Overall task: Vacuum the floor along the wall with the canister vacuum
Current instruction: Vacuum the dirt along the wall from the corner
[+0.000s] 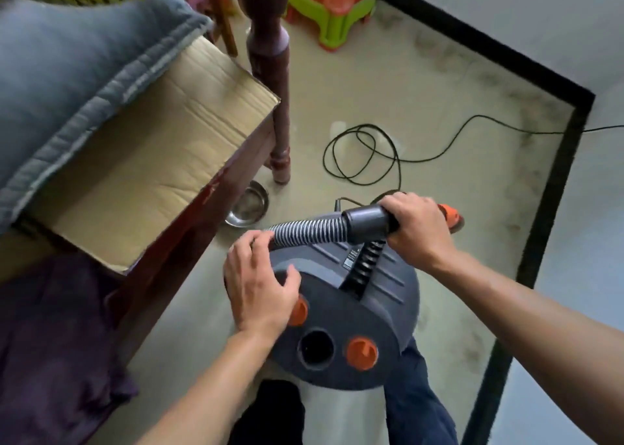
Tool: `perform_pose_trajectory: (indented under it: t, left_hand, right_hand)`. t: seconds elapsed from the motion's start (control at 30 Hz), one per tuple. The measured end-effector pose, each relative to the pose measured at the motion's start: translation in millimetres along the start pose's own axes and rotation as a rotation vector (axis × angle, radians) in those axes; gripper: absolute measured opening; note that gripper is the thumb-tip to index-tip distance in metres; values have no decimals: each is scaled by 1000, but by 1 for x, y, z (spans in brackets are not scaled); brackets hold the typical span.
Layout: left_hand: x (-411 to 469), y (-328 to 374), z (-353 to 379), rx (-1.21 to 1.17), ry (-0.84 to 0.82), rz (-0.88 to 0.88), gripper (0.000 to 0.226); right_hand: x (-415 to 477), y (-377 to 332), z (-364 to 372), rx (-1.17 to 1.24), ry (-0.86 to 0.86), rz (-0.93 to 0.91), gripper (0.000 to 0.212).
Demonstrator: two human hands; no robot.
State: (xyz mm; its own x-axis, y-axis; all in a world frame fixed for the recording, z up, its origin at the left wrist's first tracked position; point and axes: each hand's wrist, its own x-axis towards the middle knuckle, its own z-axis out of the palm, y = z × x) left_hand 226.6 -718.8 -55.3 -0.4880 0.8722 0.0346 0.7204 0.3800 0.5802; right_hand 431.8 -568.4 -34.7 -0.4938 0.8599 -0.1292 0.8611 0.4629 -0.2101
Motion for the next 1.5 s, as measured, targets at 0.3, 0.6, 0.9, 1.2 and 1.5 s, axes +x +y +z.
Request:
perform_pose_trajectory:
  t: [0.3, 0.6, 0.9, 1.2, 1.5]
  left_hand:
    - [-4, -22, -65, -36, -460, 143, 39]
    - [-152, -2, -52, -141, -418, 86, 24]
    - [-239, 13, -36, -53, -925, 310, 53]
    - [-130, -12, -18, 235, -542, 187, 25]
    - [-45, -28, -3, 639, -561, 215, 36]
  right_hand:
    - [-63, -95, -18, 302, 373, 232, 45]
    - [-149, -130, -12, 1828, -24, 963, 43]
    - [-288, -83, 8, 1270, 48, 867, 12]
    - [-332, -35, 77, 890, 29, 1028, 28]
    - [-273, -40, 89, 612, -3, 901, 27]
